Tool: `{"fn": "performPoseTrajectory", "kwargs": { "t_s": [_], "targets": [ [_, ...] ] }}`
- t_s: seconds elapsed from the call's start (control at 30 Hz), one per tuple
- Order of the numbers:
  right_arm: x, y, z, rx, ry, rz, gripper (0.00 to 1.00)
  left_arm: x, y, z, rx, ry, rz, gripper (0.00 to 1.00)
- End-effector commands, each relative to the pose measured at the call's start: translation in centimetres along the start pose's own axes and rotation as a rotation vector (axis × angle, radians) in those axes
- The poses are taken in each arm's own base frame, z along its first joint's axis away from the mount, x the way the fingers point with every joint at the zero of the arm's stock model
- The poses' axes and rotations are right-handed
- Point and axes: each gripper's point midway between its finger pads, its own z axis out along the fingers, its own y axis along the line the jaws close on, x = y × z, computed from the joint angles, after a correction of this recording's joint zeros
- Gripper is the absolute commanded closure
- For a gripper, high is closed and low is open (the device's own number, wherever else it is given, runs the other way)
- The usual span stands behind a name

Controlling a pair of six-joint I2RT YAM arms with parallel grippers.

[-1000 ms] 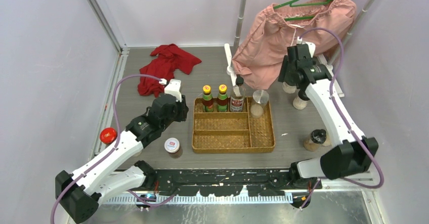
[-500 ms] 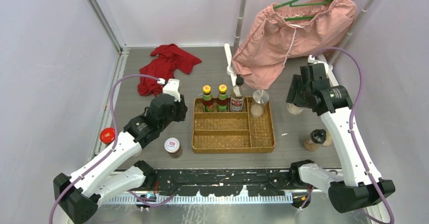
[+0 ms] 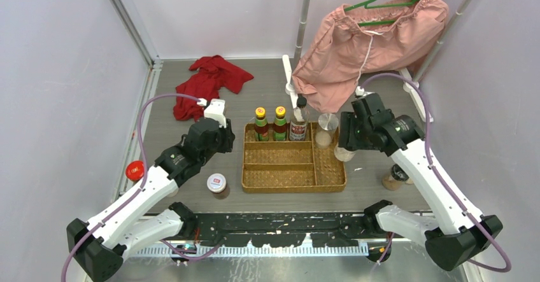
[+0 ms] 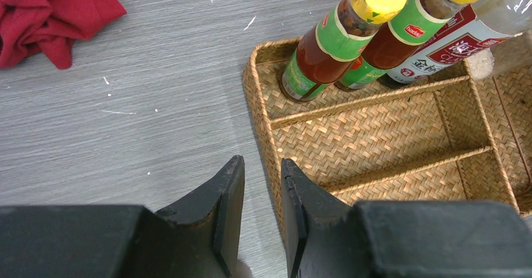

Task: Organize the condiment bottles
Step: Place the bottle in the storage box.

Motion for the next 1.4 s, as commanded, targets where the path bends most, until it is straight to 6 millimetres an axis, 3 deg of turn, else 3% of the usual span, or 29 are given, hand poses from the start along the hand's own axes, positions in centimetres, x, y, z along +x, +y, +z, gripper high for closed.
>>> {"fn": "performPoseTrajectory", "kwargs": {
  "t_s": [0.0,0.33,1.0,1.2,1.37],
  "targets": [
    [-1.5,2.8,0.1,-0.06,-0.101,-0.002,0.55,-1.9,-0.3,-0.7,0.007,-0.052,-0.011,0.71],
    [-1.0,5.2,2.6,-0.074,-0.202,-0.039,0.54,-1.8,-0.3,-0.7,0.008,-0.049,-0.016,0.71],
    [0.8,6.6,7.9,-0.074,-0.168,-0.073,0.54,-1.8,-0.3,-0.8,0.009,-0.05,-0.017,0.72],
    [1.3,6.5,8.0,-0.071,-0.152,-0.079,0.53,-1.8,-0.3,-0.8,0.01,-0.049,-0.015,0.72],
    [0.5,6.4,5.5,-0.074,-0.17,-0.087,0.53,-1.9,-0.4,-0.7,0.011,-0.048,-0.011,0.72]
  ]
}}
